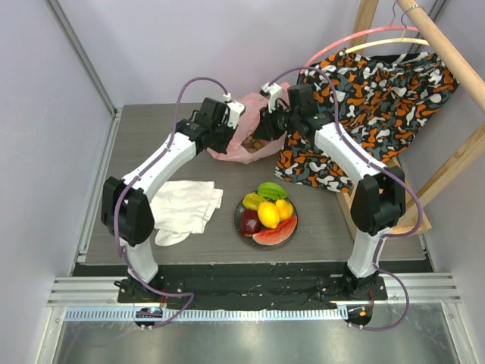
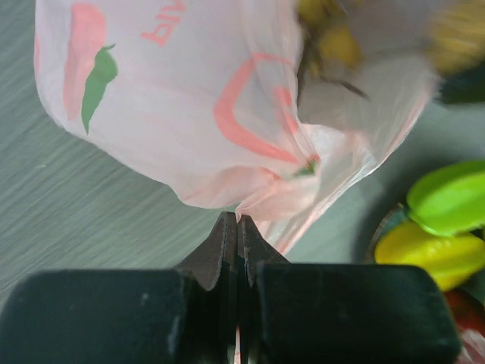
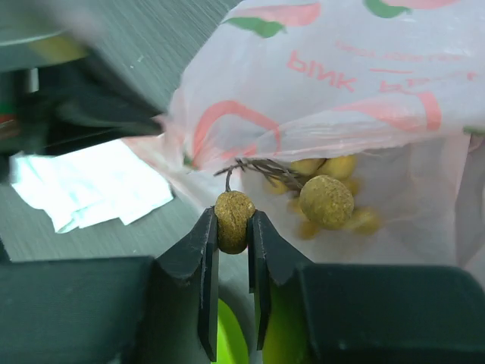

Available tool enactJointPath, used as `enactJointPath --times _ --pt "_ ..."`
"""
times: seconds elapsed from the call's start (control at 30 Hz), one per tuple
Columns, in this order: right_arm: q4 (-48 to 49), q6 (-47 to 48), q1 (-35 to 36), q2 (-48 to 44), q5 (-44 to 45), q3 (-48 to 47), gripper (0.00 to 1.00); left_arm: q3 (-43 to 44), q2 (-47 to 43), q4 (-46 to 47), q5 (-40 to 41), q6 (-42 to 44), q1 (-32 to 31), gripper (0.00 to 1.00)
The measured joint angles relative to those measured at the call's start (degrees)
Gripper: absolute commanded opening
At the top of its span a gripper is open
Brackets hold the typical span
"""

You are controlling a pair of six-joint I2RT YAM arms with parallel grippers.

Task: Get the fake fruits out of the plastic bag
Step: Take out the fake fruit from the plastic bag.

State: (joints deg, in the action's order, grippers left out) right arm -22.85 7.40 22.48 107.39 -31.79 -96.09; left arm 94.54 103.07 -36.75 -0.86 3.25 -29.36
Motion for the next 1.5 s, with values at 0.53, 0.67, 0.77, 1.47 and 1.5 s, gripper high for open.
enactJointPath --times 0.53,0.67,0.77,1.47,1.5 --pt "-5.9 0.2 0.1 -9.7 1.1 -0.2 0.01 8.1 5.4 2.3 5.2 -2.5 3.7 0.0" --pt "-7.3 1.8 -1.0 -10.6 3.0 -1.6 0.01 8.1 5.4 2.8 5.8 -4.4 3.7 0.0" --pt "-9.9 3.8 -2.6 -10.7 3.7 -2.6 0.01 8.2 5.4 2.9 6.8 -6.1 4.3 0.0" --pt "-15.1 -0.1 -2.7 -16.7 -4.2 -15.4 0.01 9.8 5.4 3.1 2.5 -10.6 6.6 0.12" --pt "-15.3 -0.3 -2.6 -16.9 -4.7 -16.5 0.02 9.8 5.4 3.1 2.4 -10.5 6.6 0.13"
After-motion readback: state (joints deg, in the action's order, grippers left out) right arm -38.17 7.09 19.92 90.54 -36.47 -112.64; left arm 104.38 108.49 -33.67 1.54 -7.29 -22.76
